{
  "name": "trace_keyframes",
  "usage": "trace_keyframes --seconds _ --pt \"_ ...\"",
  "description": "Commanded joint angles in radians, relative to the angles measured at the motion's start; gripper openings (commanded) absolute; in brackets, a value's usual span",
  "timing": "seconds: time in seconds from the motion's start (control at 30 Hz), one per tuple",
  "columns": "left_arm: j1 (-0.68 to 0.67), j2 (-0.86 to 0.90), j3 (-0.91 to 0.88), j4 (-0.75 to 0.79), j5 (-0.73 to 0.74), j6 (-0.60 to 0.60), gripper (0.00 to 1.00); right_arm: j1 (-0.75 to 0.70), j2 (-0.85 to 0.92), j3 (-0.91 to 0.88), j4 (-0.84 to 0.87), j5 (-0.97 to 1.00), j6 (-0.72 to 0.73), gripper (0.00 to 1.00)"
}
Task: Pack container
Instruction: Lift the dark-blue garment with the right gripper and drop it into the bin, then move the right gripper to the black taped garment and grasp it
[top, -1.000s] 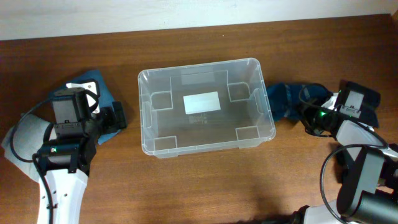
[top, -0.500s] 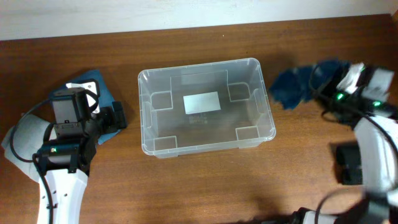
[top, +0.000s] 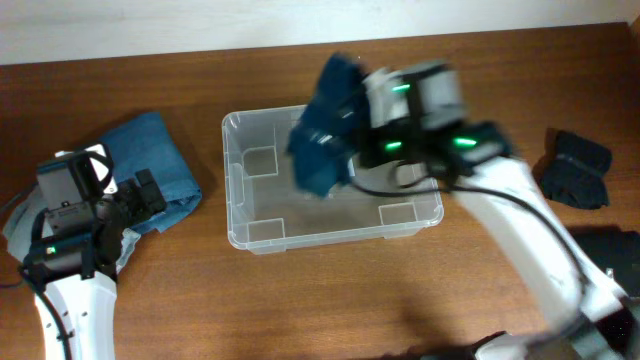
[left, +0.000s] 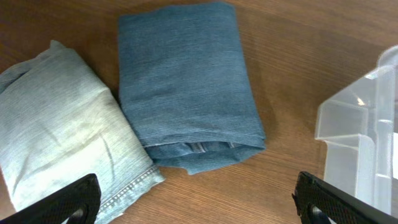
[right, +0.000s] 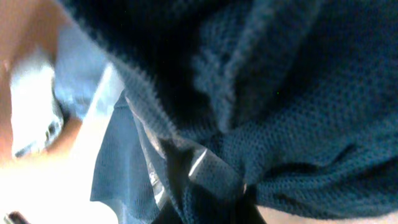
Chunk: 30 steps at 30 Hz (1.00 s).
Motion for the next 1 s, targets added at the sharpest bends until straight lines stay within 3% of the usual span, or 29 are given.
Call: trace_keyframes --seconds 0.0,0.13,0.17,0.2,0.23,0.53,0.63,0.73,0.77,0.8,0.97 --pt "0.008 0.003 0.023 0.000 -0.007 -0.009 0.99 0.105 0.119 0.003 0.043 -0.014 0.067 0.04" --pt "0.008 0.003 0.023 0.000 -0.007 -0.008 0.99 0.191 0.278 0.003 0.100 -0.027 0.066 0.04" --pt "0.008 0.003 0.023 0.000 -0.007 -0.008 0.99 0.196 0.303 0.003 0.103 -0.028 0.057 0.13" --pt "0.008 0.003 0.023 0.000 -0.007 -0.009 0.99 0.195 0.315 0.003 0.091 -0.027 0.034 0.78" --pt "0.008 0.003 0.023 0.000 -0.006 -0.009 0.99 0.187 0.314 0.005 0.061 -0.019 0.001 0.99" --pt "0.008 0.003 0.023 0.010 -0.006 -0.009 1.00 -0.005 0.034 0.351 -0.309 0.344 -0.047 0.99" --pt "0.008 0.003 0.023 0.010 -0.006 -0.009 0.99 -0.191 -0.111 0.367 -0.369 0.433 0.112 0.98" --pt "0.008 0.003 0.023 0.014 -0.006 -0.009 0.99 -0.492 -0.192 0.346 -0.497 0.416 0.262 0.99" --pt "0.008 0.003 0.023 0.023 -0.006 -0.009 0.99 -0.764 -0.212 0.282 -0.572 0.317 0.238 0.99" --pt "0.008 0.003 0.023 0.028 -0.006 -0.009 0.99 -0.892 -0.214 0.226 -0.583 0.258 0.195 0.99" --pt "0.008 0.003 0.023 0.033 -0.006 -0.009 0.99 -1.284 -0.214 -0.066 -0.523 0.146 0.149 0.99"
